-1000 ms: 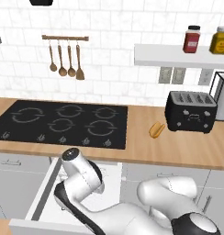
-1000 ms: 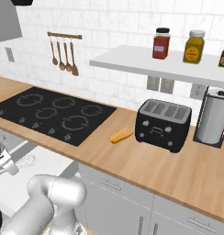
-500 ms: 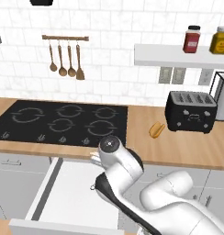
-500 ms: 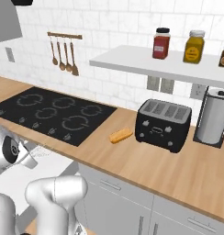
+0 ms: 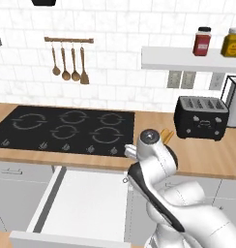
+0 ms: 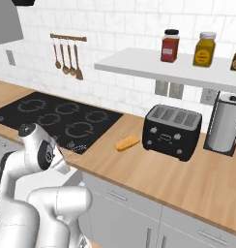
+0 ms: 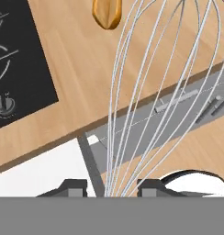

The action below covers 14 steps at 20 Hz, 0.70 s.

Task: Pick the whisk from the drawer and place it on the counter.

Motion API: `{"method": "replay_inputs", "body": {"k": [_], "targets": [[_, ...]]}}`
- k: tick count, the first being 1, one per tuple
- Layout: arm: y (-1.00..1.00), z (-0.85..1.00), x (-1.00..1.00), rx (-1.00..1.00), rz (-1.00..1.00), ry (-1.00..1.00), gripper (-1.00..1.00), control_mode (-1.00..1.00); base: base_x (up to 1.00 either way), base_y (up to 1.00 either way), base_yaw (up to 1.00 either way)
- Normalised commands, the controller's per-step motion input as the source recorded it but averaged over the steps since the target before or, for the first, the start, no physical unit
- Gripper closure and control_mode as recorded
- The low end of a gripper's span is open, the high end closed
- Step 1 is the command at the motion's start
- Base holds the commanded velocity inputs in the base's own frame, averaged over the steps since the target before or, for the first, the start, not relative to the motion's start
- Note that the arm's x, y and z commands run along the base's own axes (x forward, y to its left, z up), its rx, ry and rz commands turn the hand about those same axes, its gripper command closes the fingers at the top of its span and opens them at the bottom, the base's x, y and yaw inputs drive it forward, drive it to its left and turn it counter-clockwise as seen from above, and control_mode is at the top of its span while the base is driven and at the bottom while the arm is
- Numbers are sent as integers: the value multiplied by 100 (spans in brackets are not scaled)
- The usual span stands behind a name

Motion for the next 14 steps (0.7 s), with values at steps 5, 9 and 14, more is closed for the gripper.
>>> {"method": "replay_inputs", "body": {"k": [5,9,14], "targets": [[-41,-7,99,0,-9,16,100,-100,0,0,0],[-6,-21,100,0,-1,10,100,-100,0,0,0],[0,-42,93,0,0,8,100,-100,0,0,0]]}}
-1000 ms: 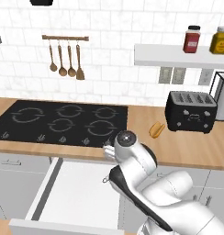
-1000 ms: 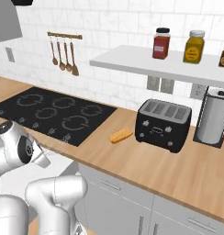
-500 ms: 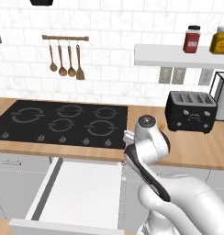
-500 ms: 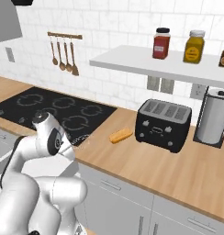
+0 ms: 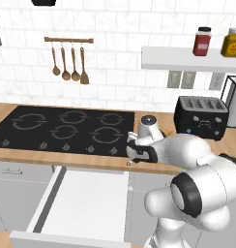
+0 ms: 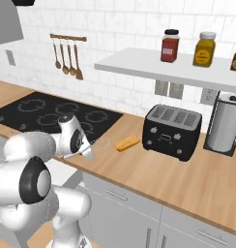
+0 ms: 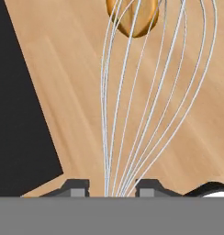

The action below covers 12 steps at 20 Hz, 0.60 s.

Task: Pick the whisk from the drawer and place it on the counter.

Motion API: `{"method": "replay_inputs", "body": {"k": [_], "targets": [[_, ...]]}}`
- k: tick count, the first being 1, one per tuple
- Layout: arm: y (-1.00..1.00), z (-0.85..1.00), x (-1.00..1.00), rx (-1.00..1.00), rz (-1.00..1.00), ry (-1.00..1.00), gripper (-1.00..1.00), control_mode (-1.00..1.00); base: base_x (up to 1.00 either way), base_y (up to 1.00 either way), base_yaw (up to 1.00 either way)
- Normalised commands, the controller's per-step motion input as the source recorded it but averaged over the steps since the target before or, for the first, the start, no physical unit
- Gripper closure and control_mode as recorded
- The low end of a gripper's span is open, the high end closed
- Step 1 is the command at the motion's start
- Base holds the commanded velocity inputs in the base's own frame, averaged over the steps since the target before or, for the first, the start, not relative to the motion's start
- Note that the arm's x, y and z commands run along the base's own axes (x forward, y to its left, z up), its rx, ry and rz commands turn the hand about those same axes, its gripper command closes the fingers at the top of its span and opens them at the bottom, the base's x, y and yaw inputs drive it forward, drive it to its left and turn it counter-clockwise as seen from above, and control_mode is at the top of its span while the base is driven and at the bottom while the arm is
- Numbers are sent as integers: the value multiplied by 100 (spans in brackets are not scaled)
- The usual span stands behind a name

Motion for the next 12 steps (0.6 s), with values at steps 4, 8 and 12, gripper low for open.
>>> {"method": "replay_inputs", "body": {"k": [4,8,12], "targets": [[0,-58,84,0,0,6,100,-100,0,0,0],[-5,-53,67,0,0,3,100,-100,0,0,0],[-18,-17,70,0,0,1,-100,-100,0,0,0]]}}
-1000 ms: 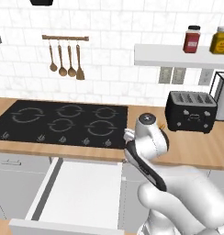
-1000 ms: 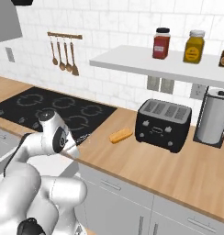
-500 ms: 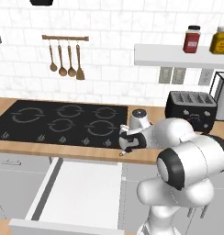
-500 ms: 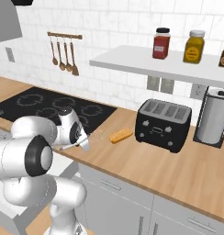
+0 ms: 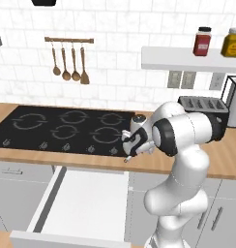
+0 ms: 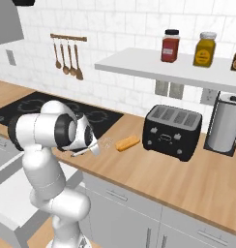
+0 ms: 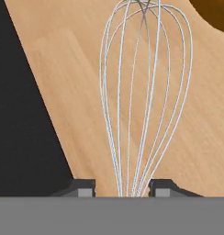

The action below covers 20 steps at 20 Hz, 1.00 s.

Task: Pick the whisk from the drawer and place it on the counter.

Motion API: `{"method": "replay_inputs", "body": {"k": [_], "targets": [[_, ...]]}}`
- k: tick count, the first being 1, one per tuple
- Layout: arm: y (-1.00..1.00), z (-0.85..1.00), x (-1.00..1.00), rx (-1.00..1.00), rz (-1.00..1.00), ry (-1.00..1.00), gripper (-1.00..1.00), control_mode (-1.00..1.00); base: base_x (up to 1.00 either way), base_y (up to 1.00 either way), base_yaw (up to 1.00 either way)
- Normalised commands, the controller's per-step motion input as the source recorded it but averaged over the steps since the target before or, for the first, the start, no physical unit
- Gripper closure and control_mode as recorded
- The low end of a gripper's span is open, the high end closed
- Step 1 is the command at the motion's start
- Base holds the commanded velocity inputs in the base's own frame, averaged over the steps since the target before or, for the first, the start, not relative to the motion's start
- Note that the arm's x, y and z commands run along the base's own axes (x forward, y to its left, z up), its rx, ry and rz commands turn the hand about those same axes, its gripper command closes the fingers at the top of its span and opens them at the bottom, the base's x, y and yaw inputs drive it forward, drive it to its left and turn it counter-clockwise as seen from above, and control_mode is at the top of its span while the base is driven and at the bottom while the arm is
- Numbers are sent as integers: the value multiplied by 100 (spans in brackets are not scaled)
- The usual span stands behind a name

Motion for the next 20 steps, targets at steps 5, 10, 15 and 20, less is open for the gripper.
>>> {"method": "replay_inputs", "body": {"k": [5,10,15,20], "targets": [[-15,7,3,0,0,-1,-100,-100,0,0,0],[-8,48,-58,0,1,-10,-100,-100,0,0,0],[-3,74,-74,0,4,-13,-100,-100,0,0,0],[0,75,-83,0,8,-21,-100,-100,0,0,0]]}}
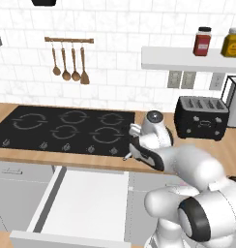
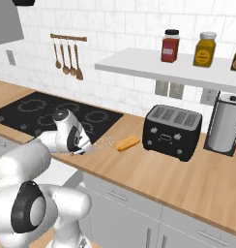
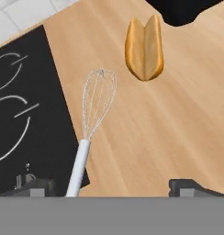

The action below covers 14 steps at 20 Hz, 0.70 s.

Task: Pick the whisk from the drawer and place it on the counter.

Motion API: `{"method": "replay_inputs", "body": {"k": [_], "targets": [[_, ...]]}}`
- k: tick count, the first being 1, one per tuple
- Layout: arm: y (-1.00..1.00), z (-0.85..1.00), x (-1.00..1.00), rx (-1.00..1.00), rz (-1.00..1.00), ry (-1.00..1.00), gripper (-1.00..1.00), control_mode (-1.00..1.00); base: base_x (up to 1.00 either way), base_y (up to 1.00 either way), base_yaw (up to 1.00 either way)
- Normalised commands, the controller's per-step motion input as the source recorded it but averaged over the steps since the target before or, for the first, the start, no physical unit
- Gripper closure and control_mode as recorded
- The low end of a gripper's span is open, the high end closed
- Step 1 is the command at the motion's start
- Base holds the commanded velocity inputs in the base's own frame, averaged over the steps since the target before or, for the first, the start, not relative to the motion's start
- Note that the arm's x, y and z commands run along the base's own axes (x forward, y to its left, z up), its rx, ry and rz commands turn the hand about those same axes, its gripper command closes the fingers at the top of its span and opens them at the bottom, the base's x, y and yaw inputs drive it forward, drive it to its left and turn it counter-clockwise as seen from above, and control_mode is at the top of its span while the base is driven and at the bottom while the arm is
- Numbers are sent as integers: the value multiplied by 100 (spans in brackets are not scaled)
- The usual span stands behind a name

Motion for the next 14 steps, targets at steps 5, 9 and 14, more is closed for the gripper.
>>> {"method": "replay_inputs", "body": {"k": [5,9,14], "targets": [[0,94,-67,0,9,-23,-100,-100,0,0,0],[0,99,-40,0,8,-13,-100,-100,0,0,0],[0,79,-16,0,8,-6,-100,-100,0,0,0]]}}
